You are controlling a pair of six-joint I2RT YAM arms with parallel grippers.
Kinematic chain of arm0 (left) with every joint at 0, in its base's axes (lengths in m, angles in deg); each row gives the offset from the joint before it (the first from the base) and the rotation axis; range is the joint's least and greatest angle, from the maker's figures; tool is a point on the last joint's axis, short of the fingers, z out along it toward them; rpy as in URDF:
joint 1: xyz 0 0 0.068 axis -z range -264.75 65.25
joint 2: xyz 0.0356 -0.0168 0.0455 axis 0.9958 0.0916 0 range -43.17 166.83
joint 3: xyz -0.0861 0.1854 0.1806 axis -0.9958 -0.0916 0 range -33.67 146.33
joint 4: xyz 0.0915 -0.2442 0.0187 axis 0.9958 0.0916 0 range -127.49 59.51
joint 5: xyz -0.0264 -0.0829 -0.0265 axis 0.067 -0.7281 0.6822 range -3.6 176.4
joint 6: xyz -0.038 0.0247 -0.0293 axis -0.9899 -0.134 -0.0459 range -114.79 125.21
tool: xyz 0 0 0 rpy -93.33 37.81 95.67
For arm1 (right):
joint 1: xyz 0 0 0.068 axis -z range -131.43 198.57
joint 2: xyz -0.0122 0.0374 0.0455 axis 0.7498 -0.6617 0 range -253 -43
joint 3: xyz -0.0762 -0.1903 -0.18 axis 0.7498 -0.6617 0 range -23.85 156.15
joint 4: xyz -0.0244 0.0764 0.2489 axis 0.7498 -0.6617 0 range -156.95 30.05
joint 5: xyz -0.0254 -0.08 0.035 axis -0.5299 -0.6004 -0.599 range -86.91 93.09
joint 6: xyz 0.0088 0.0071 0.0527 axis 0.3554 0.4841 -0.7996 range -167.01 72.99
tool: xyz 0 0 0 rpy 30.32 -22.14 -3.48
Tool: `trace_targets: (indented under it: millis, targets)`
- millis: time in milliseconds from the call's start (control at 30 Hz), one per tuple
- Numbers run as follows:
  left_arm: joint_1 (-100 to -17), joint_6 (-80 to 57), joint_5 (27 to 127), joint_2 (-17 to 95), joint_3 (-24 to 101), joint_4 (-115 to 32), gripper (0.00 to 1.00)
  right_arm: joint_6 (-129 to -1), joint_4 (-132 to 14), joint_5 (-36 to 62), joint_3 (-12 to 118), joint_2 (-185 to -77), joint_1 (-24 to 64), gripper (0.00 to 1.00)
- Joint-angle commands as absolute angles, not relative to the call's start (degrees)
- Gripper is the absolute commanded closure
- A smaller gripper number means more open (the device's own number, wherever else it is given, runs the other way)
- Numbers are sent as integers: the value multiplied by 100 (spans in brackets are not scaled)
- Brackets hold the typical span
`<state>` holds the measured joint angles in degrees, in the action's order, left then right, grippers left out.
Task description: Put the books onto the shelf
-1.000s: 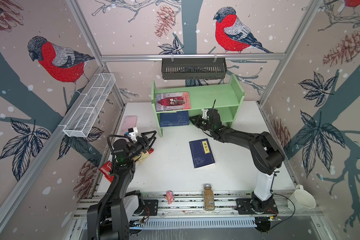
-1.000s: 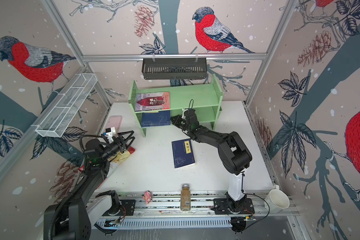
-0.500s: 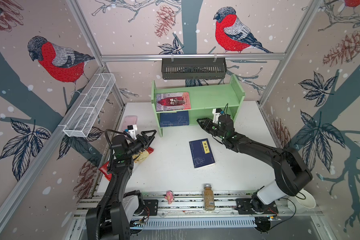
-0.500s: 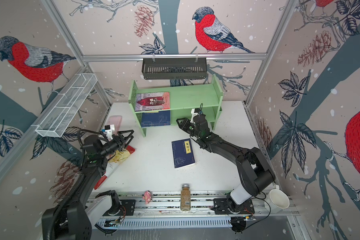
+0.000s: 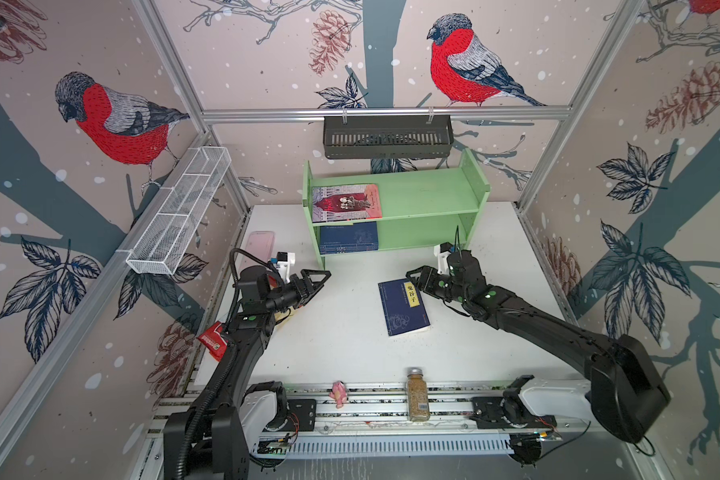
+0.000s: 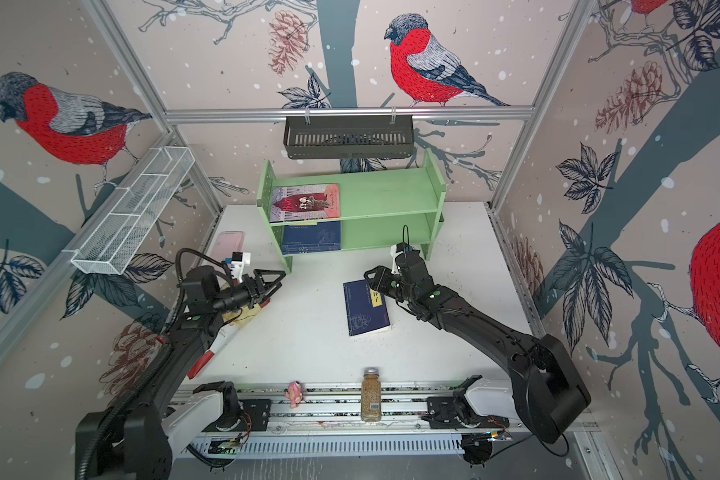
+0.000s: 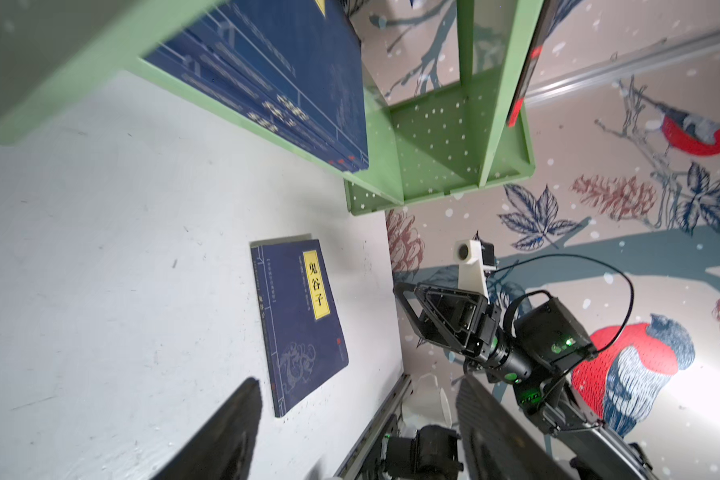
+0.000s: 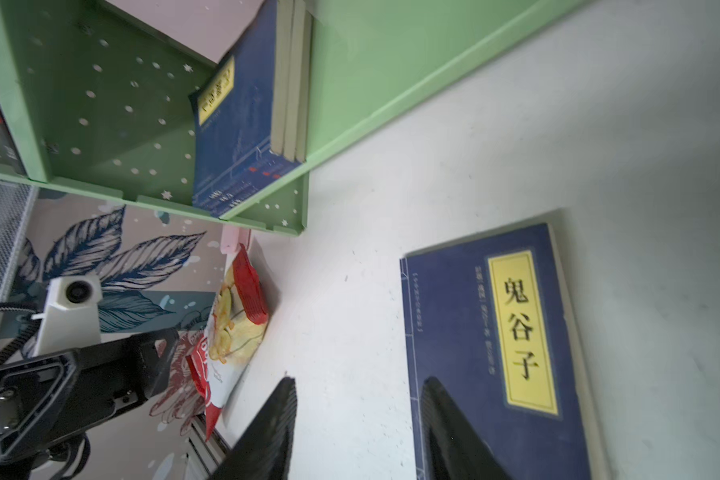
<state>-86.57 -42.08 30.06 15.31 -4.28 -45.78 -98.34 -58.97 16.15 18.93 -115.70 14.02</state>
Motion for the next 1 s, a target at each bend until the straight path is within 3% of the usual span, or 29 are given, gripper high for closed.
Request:
trace_targets:
  millis: [0, 500, 967]
  targets:
    - [-8257, -3587, 3371, 1726, -363, -4103, 19, -9448, -6870, 1358, 1801, -11554, 1438, 46]
    - [-6677, -2298, 3991, 3466, -43, -4123, 6, -9079, -7056, 1109, 1584, -12506, 1614, 39]
    - [-6241, -2691, 3946, 4580, 74, -4770, 7, -8529, -6713, 1487, 1870, -13110, 1693, 39]
